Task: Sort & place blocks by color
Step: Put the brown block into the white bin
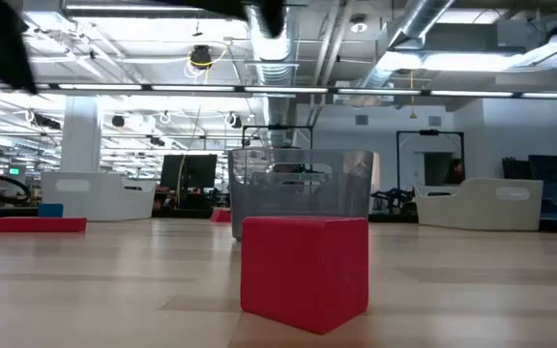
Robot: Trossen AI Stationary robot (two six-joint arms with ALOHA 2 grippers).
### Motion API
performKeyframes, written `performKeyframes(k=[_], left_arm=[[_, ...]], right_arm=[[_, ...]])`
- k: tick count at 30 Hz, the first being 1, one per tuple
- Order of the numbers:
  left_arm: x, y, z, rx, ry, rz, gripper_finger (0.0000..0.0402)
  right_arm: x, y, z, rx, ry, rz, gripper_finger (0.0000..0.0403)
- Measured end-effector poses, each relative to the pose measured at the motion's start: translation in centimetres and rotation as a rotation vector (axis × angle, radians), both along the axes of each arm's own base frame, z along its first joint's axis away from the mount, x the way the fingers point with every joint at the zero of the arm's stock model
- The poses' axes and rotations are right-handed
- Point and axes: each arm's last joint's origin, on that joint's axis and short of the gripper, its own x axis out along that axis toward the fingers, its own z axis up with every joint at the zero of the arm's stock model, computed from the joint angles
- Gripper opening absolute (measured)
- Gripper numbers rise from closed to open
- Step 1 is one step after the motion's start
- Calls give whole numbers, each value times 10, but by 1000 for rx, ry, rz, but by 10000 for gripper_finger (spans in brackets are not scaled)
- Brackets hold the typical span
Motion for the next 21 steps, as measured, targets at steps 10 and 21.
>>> performKeyframes(k=[10, 21], left_arm=[[-18, -20, -36, 44, 389, 111, 194], [-35, -23, -39, 100, 551, 125, 194]], right_arm=[[89, -6, -11, -28, 9, 210, 224], [143, -18, -47, -69, 79, 280, 271]])
